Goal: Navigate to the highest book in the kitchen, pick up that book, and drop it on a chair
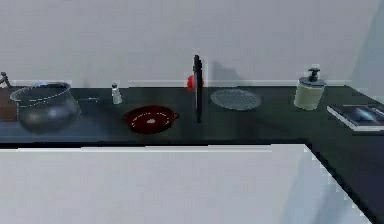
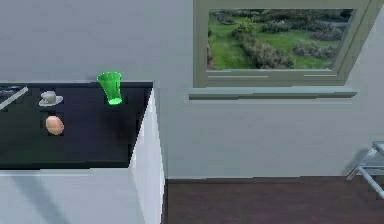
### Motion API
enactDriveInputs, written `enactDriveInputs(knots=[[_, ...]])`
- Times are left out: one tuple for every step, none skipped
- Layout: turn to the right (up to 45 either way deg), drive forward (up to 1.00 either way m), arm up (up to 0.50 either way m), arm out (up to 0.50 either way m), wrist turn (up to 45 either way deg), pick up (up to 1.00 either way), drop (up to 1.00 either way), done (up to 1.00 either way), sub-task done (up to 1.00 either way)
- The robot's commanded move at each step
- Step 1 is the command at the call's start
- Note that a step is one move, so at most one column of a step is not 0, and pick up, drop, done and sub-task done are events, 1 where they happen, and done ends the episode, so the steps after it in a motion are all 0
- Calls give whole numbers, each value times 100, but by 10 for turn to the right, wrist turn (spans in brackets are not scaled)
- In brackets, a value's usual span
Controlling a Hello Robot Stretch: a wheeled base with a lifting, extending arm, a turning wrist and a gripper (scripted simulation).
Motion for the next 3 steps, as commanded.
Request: enactDriveInputs(knots=[[180, 0, 0, 0, 0, 0, 0, 0, 0], [0, 50, 0, 0, 0, 0, 0, 0, 0], [-450, 0, 0, 0, 0, 0, 0, 0, 0]])
